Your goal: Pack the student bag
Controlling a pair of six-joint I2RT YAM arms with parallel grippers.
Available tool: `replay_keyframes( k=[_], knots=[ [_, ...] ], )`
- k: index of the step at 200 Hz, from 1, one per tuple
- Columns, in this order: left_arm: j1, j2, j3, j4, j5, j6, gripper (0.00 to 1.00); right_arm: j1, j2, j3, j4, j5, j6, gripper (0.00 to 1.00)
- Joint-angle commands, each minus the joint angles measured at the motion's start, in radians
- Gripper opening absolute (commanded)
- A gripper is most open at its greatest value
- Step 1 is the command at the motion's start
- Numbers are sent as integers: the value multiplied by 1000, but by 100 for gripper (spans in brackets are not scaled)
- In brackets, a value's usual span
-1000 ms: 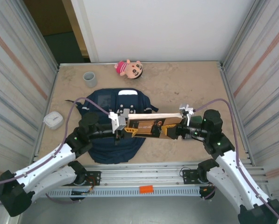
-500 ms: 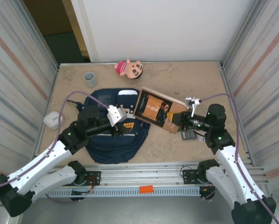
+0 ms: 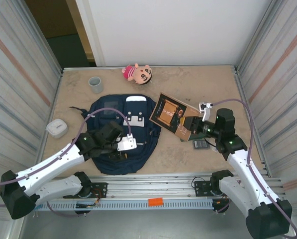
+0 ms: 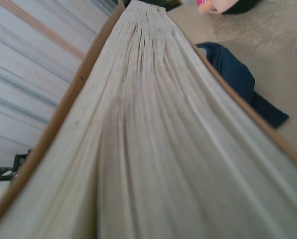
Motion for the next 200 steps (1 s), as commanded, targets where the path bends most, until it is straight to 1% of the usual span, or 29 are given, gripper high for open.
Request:
replay_keyframes(
  k=[1,23,49,71,87,101,108,114,119,130,135,147,159,172,184,193,200],
  knots=[
    [33,30,-11,-45,-33,25,81,14,-15,55,8,3,-29,0],
    [40,69,-16,-44,-32,26,82,22,-28,50,-7,16,-39,0],
    [52,128,-16,-21,-80,6,82,27,-44,40,-11,23,-41,0],
    [80,166,-14,7,-78,-5,82,30,-52,36,-19,25,-49,0],
    [83,195,-11,22,-80,-2,82,30,-60,34,-30,26,-55,0],
    [84,213,-12,41,-97,-3,80,30,-69,30,-40,31,-59,0],
    [85,221,-16,55,-115,-7,76,30,-76,28,-45,34,-62,0],
    [84,227,-19,64,-126,-10,69,29,-80,26,-48,38,-64,0],
    [84,231,-17,68,-130,-14,60,30,-85,25,-51,40,-64,0],
    [84,232,-9,74,-149,-36,36,30,-92,25,-58,40,-64,0],
    [83,227,1,71,-156,-51,27,30,-96,25,-63,41,-63,0],
    [77,200,34,53,-146,-89,12,27,-104,33,-81,49,-52,0],
    [72,157,66,46,-119,-134,0,19,-108,46,-108,68,-31,0],
    [69,111,108,36,-66,-207,0,-2,-107,64,-142,97,1,0],
    [60,68,134,33,-8,-270,0,-28,-101,74,-154,84,25,0],
    [46,43,149,36,2,-321,0,-44,-94,80,-153,61,39,0],
    [30,31,160,35,-19,-369,0,-53,-87,85,-153,52,45,0]
  ],
)
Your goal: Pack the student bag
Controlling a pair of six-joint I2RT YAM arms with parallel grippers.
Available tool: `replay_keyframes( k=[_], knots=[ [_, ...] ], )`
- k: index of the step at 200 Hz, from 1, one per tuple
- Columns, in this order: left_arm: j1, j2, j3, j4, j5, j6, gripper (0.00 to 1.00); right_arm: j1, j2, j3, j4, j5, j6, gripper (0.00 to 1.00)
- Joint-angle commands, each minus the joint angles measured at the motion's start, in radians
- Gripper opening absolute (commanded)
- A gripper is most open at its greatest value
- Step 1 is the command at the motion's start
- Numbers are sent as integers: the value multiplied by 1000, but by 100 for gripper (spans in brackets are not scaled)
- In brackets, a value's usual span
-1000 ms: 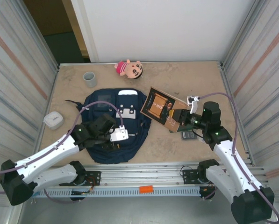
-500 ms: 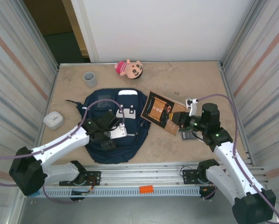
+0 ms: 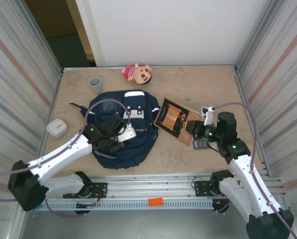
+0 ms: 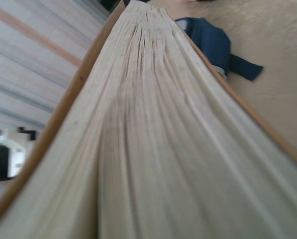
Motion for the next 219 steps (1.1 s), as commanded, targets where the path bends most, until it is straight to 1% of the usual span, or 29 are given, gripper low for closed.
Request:
replay_keyframes(
  k=[1,31,46,60,79,101,112,123,129,141,151,164,179,193,219],
  knots=[
    [-39,-85,81,20,48,-199,0,-33,-1,68,24,-22,50,0],
    [-85,-64,147,-32,-79,-431,0,-60,25,93,13,-14,88,0],
    [-92,-24,198,-70,-107,-519,0,-117,40,105,14,-25,166,0],
    [-93,13,251,-86,-127,-602,0,-175,65,129,2,-78,217,0],
    [-93,37,306,-66,-120,-649,0,-227,83,176,-79,-106,244,0],
    [-93,33,334,2,-121,-686,0,-268,52,193,-166,-84,249,1],
    [-91,26,340,35,-125,-707,0,-275,17,188,-189,-65,253,4],
    [-90,21,348,54,-128,-728,0,-276,-13,187,-206,-63,259,8],
    [-86,19,354,59,-131,-742,0,-274,-24,190,-221,-67,258,8],
    [-75,19,365,66,-128,-773,0,-271,-37,212,-289,-75,256,11],
    [-70,19,368,77,-120,-786,0,-265,-35,230,-341,-86,262,11],
    [-69,23,365,99,-110,-790,0,-247,-37,244,-401,-116,274,8],
    [-65,31,366,117,-108,-803,0,-203,-56,242,-426,-141,285,7],
    [-57,38,368,135,-108,-826,0,-151,-80,245,-455,-125,292,8],
    [-22,60,376,163,-82,-877,0,-63,-91,218,-476,-141,358,7]
  ],
)
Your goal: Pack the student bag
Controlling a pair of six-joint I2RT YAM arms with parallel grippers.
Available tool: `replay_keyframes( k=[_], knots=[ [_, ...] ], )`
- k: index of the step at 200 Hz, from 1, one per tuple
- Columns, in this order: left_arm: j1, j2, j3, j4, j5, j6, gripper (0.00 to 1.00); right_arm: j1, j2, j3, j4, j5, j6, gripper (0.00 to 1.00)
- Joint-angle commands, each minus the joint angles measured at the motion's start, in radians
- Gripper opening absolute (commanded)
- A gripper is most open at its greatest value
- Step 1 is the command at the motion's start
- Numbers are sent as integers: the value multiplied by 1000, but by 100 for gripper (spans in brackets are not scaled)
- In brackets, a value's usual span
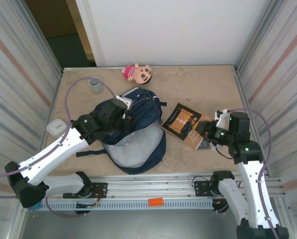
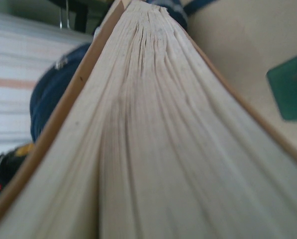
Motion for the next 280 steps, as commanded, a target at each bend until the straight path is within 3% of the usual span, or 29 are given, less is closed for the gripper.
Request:
replay_keyframes(
  k=[1,31,63,93,130,222,280],
  knots=[
    [32,3,66,147,6,-93,0,64,-22,18,-21,-59,76,7],
    [60,35,73,171,45,-122,0,207,-2,-50,45,-51,171,7],
    [77,56,72,210,103,-131,0,397,17,-171,358,47,393,7],
    [108,53,57,263,209,-139,0,575,96,-239,628,256,534,4],
    [128,38,75,250,235,-126,0,721,236,-276,920,530,615,3],
    [198,-33,51,328,404,-128,0,824,677,-163,1277,865,588,4],
    [233,-35,56,348,487,-111,0,792,963,4,1424,803,590,6]
  ],
)
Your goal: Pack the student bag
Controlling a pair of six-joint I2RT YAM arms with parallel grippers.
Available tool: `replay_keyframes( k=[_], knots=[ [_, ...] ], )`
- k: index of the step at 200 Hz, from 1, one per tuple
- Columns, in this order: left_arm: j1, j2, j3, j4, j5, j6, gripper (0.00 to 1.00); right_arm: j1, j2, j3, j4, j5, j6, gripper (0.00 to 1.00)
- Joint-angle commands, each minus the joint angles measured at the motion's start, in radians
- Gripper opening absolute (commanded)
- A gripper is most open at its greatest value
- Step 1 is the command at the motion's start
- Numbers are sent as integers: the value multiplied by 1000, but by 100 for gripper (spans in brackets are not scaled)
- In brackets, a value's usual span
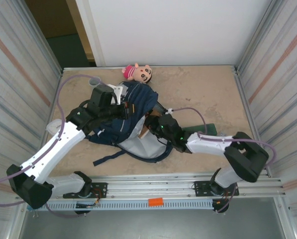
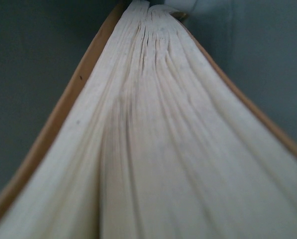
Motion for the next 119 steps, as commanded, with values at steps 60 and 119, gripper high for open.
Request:
replay_keyframes(
  k=[60,119],
  knots=[
    [60,-55,37,128,102,21,0,-26,265,185,232,-64,18,4],
    [148,-52,20,54,169,218,0,-57,120,86,32,-152,-100,5]
  ],
)
